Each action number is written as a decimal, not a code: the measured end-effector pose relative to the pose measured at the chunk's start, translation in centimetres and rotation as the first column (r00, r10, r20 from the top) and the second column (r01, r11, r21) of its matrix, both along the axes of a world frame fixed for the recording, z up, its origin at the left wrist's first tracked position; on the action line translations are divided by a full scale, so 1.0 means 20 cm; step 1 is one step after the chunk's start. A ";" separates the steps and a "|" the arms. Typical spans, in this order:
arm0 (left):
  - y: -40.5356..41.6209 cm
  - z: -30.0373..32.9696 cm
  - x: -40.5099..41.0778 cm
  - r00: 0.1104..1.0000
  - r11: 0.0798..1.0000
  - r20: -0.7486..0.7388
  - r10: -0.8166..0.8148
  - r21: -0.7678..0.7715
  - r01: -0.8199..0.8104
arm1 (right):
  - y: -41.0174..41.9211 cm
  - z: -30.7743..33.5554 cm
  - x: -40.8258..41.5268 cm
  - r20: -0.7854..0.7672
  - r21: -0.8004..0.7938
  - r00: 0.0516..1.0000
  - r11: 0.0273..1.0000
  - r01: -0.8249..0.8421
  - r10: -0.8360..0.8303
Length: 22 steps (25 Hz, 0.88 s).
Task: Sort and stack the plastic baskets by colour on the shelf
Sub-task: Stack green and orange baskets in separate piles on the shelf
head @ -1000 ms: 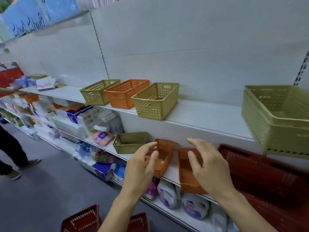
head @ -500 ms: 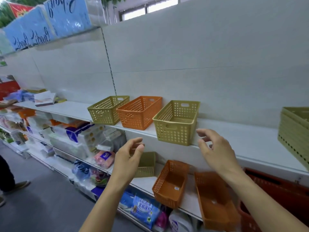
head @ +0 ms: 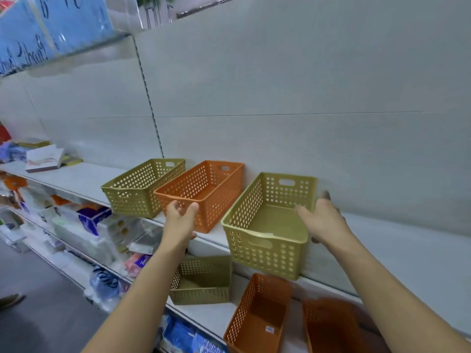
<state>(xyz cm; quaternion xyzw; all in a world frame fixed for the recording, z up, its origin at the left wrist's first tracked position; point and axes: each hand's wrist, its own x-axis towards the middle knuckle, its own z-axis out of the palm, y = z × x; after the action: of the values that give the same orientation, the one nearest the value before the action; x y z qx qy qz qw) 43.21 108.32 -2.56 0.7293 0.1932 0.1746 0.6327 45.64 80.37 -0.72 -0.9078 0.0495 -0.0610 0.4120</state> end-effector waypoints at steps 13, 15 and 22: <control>0.27 -0.08 0.57 0.954 0.888 -0.252 0.161 -0.386 -0.251 | -0.02 -0.05 0.04 -0.132 0.037 0.991 0.999 0.001 0.003; 0.20 -0.05 0.48 0.966 0.920 -0.167 0.200 -0.306 -0.243 | -0.01 -0.07 0.02 -0.087 0.036 0.995 0.998 0.050 -0.047; 0.23 -0.15 0.09 0.984 0.986 0.080 0.157 -0.070 -0.151 | 0.04 -0.14 -0.23 0.184 0.059 0.964 0.981 0.186 -0.194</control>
<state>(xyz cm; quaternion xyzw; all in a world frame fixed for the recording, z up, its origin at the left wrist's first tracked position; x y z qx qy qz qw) 45.00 113.00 -5.47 0.6836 0.2272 0.2479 0.6478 41.10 81.11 -3.59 -0.8804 0.0982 -0.1851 0.4255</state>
